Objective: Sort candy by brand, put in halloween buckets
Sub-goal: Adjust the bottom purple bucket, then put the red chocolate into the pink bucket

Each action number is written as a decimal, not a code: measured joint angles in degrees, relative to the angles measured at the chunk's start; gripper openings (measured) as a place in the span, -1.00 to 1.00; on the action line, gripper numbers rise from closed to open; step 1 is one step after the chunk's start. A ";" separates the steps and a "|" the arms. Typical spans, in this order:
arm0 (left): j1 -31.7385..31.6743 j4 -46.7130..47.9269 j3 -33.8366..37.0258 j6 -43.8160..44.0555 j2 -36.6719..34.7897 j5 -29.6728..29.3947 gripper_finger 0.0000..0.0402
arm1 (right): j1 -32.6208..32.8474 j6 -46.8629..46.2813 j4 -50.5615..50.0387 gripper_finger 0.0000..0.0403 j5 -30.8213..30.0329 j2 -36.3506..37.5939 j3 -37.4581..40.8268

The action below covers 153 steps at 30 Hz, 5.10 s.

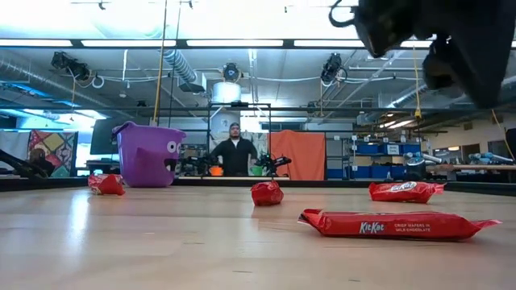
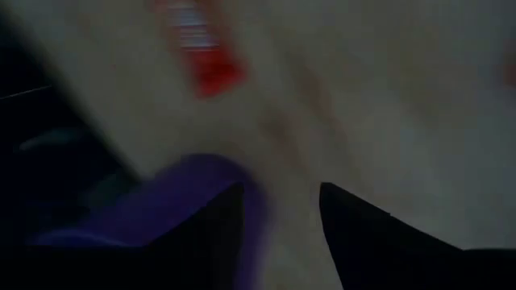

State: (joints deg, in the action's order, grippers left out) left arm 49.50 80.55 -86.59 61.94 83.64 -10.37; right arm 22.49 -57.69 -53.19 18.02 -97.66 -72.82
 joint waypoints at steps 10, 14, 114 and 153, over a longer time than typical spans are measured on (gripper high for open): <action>-0.02 0.20 0.02 -0.23 0.00 -0.99 -0.19 | -0.52 -5.56 -6.52 -0.14 -6.18 10.18 -0.04; -0.02 0.15 0.02 -0.22 0.00 -2.64 -0.19 | -0.84 -7.53 9.22 -0.18 -5.33 7.48 -0.07; -51.45 -103.38 47.09 -20.86 -8.63 16.93 -0.19 | -21.76 23.42 25.21 -0.28 -11.02 6.77 26.71; -52.24 -107.45 49.00 -13.58 -5.22 8.52 -0.62 | -22.39 33.83 42.45 -0.71 -18.03 6.92 8.63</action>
State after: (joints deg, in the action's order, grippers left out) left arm -2.74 -26.90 -37.58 48.36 78.41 -1.85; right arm 0.10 -23.86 -10.74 -0.01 -90.74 -64.18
